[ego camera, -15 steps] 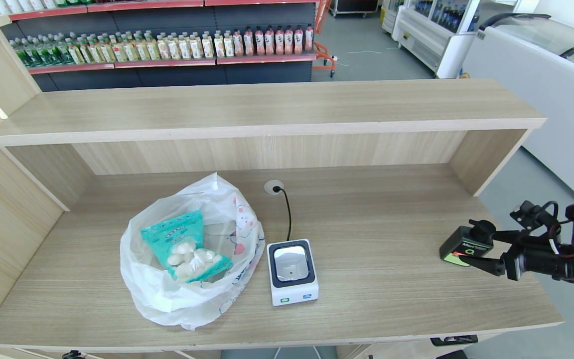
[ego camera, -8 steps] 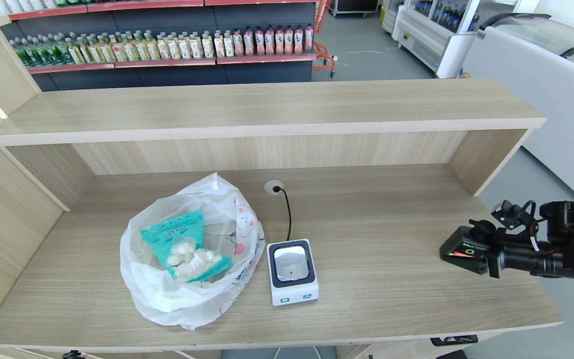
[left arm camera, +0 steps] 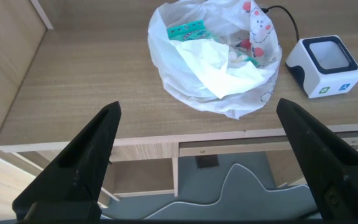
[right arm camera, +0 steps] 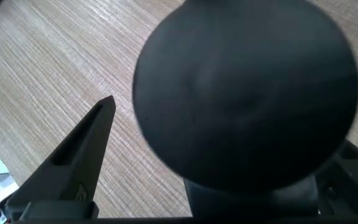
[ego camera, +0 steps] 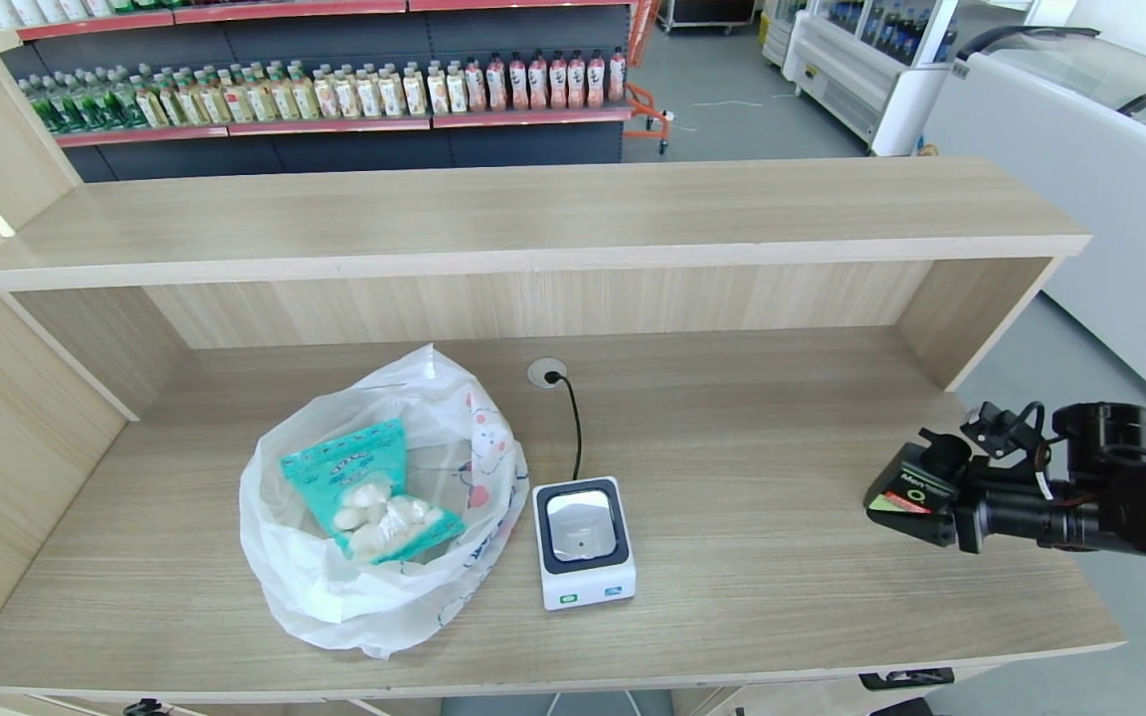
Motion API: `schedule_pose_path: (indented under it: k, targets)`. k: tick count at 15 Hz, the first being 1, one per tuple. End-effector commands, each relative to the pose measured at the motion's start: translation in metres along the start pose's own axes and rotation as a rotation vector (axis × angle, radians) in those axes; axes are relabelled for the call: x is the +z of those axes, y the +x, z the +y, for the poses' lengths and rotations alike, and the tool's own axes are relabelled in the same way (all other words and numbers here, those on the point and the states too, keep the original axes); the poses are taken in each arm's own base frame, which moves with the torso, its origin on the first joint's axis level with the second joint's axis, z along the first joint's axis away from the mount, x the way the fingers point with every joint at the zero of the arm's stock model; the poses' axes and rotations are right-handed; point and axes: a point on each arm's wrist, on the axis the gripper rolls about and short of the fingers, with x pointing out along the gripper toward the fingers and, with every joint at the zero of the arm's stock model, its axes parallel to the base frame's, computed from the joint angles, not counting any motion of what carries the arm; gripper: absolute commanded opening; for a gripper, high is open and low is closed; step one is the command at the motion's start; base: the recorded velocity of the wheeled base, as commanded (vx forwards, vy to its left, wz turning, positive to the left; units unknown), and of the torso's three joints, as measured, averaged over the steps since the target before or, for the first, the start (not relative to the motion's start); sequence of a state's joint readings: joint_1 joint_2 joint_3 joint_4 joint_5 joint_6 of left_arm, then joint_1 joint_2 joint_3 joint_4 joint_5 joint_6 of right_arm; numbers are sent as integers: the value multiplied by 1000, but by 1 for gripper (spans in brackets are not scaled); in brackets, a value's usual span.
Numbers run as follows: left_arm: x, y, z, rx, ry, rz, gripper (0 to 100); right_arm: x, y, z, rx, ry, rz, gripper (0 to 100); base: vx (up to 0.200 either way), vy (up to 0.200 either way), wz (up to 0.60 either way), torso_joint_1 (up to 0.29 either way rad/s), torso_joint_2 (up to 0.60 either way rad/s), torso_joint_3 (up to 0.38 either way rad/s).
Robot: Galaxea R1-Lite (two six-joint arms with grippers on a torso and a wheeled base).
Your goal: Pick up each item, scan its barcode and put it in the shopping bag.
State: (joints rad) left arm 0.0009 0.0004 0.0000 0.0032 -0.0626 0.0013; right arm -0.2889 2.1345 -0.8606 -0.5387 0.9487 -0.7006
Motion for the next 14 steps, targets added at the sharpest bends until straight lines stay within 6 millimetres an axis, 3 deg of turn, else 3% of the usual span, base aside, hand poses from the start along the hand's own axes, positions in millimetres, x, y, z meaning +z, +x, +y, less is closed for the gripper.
schedule_pose_path:
  k: [1, 2, 11, 14]
  targets:
    - [0, 0, 0, 0, 0, 1, 100, -1, 4, -1, 11, -1, -3, 100, 0, 0, 0, 0, 0, 0]
    - [0, 0, 0, -1, 0, -1, 100, -1, 6, -3, 22, -4, -13, 0, 0, 0, 0, 0, 0, 0]
    - [0, 0, 0, 0, 0, 1, 100, 6, 11, -7, 25, -33, -29, 0, 0, 0, 0, 0, 0, 0]
    - [0, 0, 0, 0, 0, 1, 100, 66, -23, 7, -12, -32, -99, 0, 0, 0, 0, 0, 0, 0]
